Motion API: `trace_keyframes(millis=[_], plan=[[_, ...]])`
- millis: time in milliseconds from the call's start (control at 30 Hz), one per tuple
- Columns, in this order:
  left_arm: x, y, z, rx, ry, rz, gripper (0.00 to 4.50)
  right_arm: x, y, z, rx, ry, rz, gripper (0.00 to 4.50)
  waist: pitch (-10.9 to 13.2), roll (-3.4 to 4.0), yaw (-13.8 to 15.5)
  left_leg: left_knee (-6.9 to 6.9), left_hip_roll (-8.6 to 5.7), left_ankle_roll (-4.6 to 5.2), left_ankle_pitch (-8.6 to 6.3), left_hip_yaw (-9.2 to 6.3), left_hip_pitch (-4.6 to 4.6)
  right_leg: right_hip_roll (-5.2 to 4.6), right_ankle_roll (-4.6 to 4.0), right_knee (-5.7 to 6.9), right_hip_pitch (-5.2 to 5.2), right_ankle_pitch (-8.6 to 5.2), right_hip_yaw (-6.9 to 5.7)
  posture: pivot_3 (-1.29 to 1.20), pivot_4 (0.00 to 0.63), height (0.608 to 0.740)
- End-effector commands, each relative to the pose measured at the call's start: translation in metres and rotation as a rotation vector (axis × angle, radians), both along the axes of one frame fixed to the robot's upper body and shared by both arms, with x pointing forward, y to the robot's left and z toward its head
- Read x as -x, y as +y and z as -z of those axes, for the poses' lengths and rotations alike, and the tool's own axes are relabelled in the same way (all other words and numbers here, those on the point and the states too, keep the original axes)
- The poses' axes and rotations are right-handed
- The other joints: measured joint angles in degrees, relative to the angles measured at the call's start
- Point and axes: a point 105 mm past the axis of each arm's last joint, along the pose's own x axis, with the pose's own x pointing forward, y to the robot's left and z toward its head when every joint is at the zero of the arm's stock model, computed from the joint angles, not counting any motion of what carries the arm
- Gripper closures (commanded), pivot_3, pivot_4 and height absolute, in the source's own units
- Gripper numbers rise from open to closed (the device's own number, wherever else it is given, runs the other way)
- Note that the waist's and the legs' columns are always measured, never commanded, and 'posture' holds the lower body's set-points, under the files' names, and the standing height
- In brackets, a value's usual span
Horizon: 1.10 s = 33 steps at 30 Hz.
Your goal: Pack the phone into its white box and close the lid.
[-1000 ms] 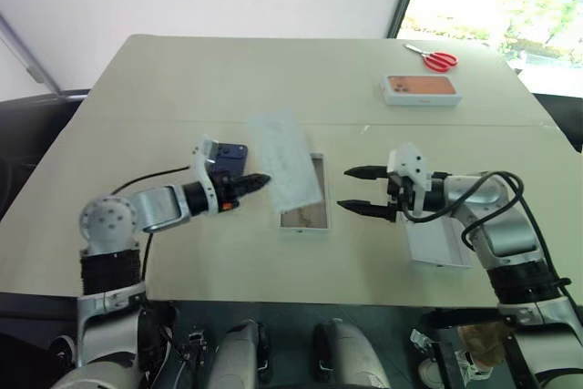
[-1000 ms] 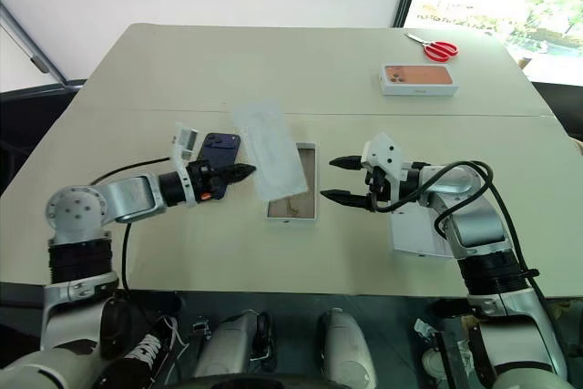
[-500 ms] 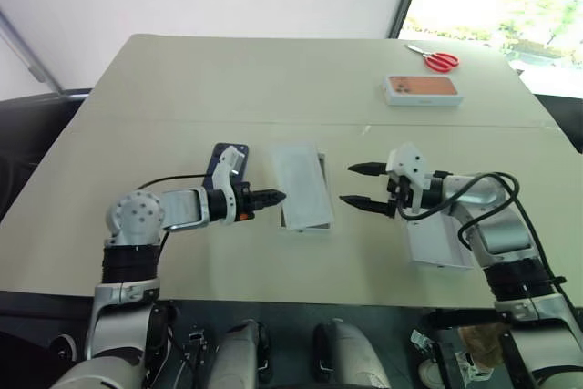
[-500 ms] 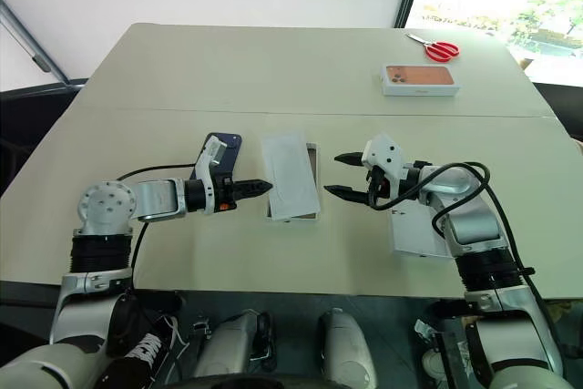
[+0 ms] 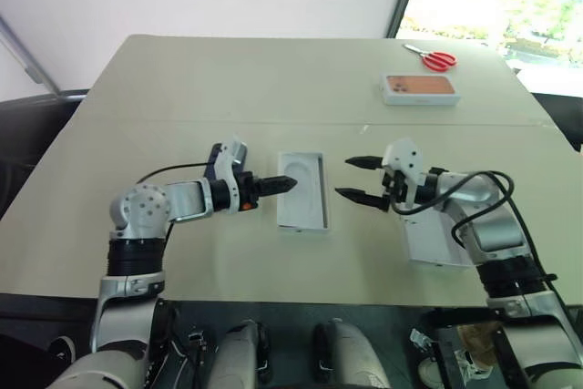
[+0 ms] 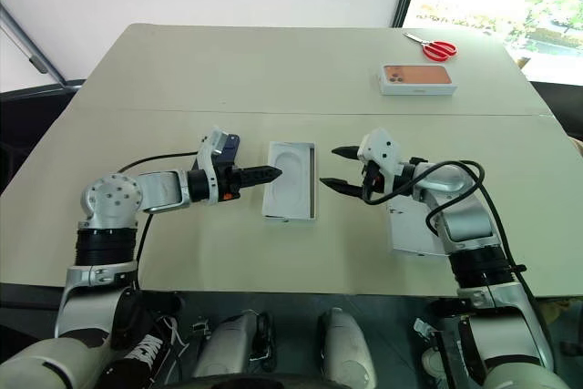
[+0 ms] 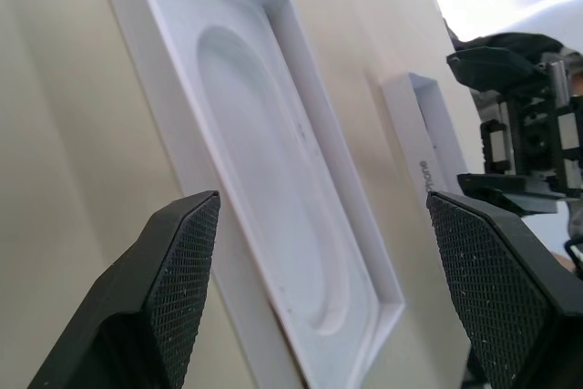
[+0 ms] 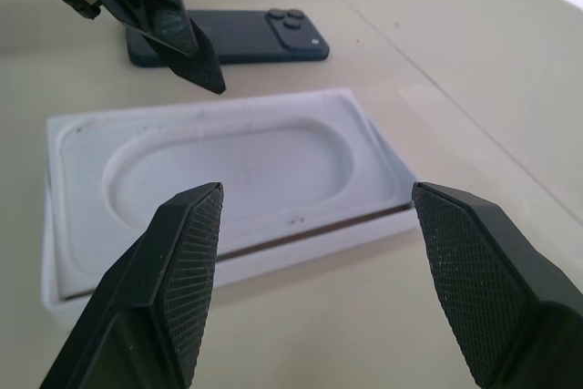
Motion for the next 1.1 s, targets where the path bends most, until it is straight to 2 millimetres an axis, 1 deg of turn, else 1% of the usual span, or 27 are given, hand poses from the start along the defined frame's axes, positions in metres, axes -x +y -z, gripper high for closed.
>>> trace_keyframes(millis=[33,67,133,200,300,367,433,500,600,700,800,900,1100], plan=[[0.007,0.011,0.0,-0.087,-0.109,0.008,0.62,0.0,0.015,-0.016,-0.057,-0.037,-0.03,1.92,0.0,0.02,-0.06,-0.02,0.0,-0.01,0.0,0.0,0.0,0.0,0.0,-0.01,0.0,0.0,0.0,0.0,0.15,0.74],[0.007,0.017,-0.001,-0.091,-0.138,-0.009,0.62,-0.001,0.019,-0.018,-0.076,-0.036,-0.027,2.4,0.0,0.02,-0.08,-0.03,0.0,-0.01,0.0,0.0,0.01,-0.01,-0.01,-0.01,0.0,0.0,0.01,0.0,0.15,0.74],[0.006,0.03,-0.003,-0.105,-0.191,-0.046,0.62,-0.002,0.027,-0.018,-0.061,-0.065,-0.025,3.44,0.0,0.03,-0.05,-0.04,0.01,-0.03,-0.01,0.0,0.01,-0.02,-0.1,-0.02,-0.01,-0.05,0.01,0.0,0.15,0.74],[0.006,0.043,-0.003,-0.171,-0.272,-0.076,0.62,-0.005,0.037,-0.012,-0.031,-0.071,-0.021,4.45,0.01,0.04,-0.1,-0.04,0.01,-0.19,-0.09,-0.01,-0.01,-0.04,-0.22,-0.02,-0.06,-0.11,0.01,0.0,0.15,0.74],[0.01,0.052,-0.006,-0.221,-0.374,-0.087,0.62,-0.01,0.048,0.003,0.083,-0.099,-0.017,4.45,0.01,0.04,-0.08,-0.1,0.0,-0.21,-0.11,-0.01,-0.04,-0.08,-0.25,-0.04,-0.11,-0.12,0.02,0.0,0.15,0.74],[0.011,0.057,-0.005,-0.246,-0.408,-0.098,0.62,-0.012,0.057,0.011,0.141,-0.098,-0.017,4.45,0.01,0.04,-0.09,-0.13,-0.02,-0.21,-0.12,-0.01,-0.1,-0.11,-0.26,-0.07,-0.16,-0.13,0.01,0.0,0.15,0.74],[0.01,0.061,-0.006,-0.224,-0.402,-0.131,0.62,-0.013,0.064,0.016,0.162,-0.08,-0.016,4.45,0.01,0.04,-0.09,-0.13,-0.03,-0.21,-0.12,-0.01,-0.19,-0.14,-0.27,-0.07,-0.24,-0.12,0.01,0.0,0.15,0.74],[0.011,0.06,-0.008,-0.203,-0.401,-0.14,0.62,-0.014,0.071,0.021,0.2,-0.086,-0.025,4.45,0.01,0.04,-0.1,-0.12,-0.03,-0.21,-0.12,-0.02,-0.24,-0.14,-0.27,-0.05,-0.29,-0.12,0.01,0.0,0.15,0.74],[0.013,0.057,-0.009,-0.192,-0.41,-0.134,0.62,-0.017,0.076,0.027,0.234,-0.076,-0.015,4.45,0.01,0.04,-0.2,-0.12,-0.03,-0.2,-0.12,-0.01,-0.26,-0.14,-0.27,-0.05,-0.31,-0.11,0.01,0.0,0.15,0.74],[0.012,0.057,-0.013,-0.164,-0.409,-0.163,0.62,-0.019,0.077,0.033,0.281,-0.085,-0.011,4.45,0.01,0.04,-0.19,-0.11,-0.04,-0.2,-0.11,-0.01,-0.26,-0.14,-0.26,-0.05,-0.31,-0.11,0.01,0.0,0.15,0.74],[0.012,0.058,-0.013,-0.176,-0.411,-0.179,0.62,-0.022,0.069,0.035,0.354,-0.105,-0.012,4.45,0.01,0.04,-0.22,-0.11,-0.04,-0.19,-0.1,-0.01,-0.26,-0.13,-0.25,-0.04,-0.3,-0.1,0.0,0.0,0.15,0.74],[0.011,0.06,-0.014,-0.174,-0.406,-0.192,0.62,-0.022,0.059,0.036,0.384,-0.096,-0.016,4.45,0.01,0.04,-0.15,-0.1,-0.04,-0.17,-0.09,-0.01,-0.26,-0.11,-0.24,-0.03,-0.29,-0.1,-0.01,0.0,0.15,0.74],[0.005,0.059,-0.018,-0.155,-0.41,-0.205,0.62,-0.018,0.05,0.042,0.438,-0.093,-0.043,4.45,0.01,0.04,0.04,-0.06,-0.04,-0.03,-0.02,-0.01,-0.25,-0.11,-0.23,-0.04,-0.23,-0.1,-0.04,0.0,0.15,0.74]])
